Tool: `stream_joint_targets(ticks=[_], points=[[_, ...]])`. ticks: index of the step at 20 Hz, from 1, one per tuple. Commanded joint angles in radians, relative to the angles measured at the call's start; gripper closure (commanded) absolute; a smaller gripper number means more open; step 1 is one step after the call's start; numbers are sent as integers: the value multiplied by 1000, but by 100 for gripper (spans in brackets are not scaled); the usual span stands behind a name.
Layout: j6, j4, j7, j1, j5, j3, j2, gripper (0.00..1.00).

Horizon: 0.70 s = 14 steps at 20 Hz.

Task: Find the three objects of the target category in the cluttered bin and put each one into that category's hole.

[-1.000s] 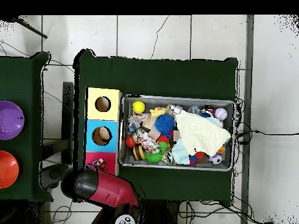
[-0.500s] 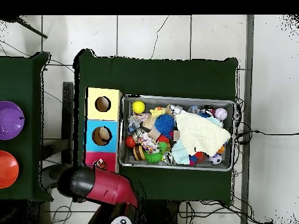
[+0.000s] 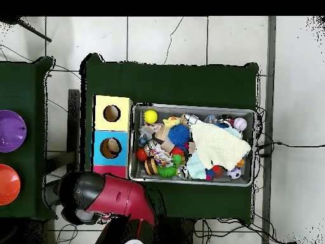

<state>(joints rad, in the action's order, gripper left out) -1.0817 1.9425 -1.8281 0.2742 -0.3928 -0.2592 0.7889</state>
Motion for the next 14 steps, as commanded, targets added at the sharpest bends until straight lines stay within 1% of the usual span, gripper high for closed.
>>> stream_joint_targets(ticks=[1, 4, 6, 8, 9, 10, 11, 14], points=[[-46, -116, -280, -15, 52, -13, 0, 100], [-25, -120, -242, -11, 82, -24, -1, 100], [7, -147, -179, -9, 160, -41, -12, 100], [144, -160, -87, -13, 260, -56, -31, 100], [227, -164, -36, -27, 310, -50, -43, 100], [288, -162, -12, -41, 343, -46, -49, 100], [335, -163, -10, -53, 368, -44, -58, 100], [414, -161, 4, -107, 405, -15, -73, 100]])
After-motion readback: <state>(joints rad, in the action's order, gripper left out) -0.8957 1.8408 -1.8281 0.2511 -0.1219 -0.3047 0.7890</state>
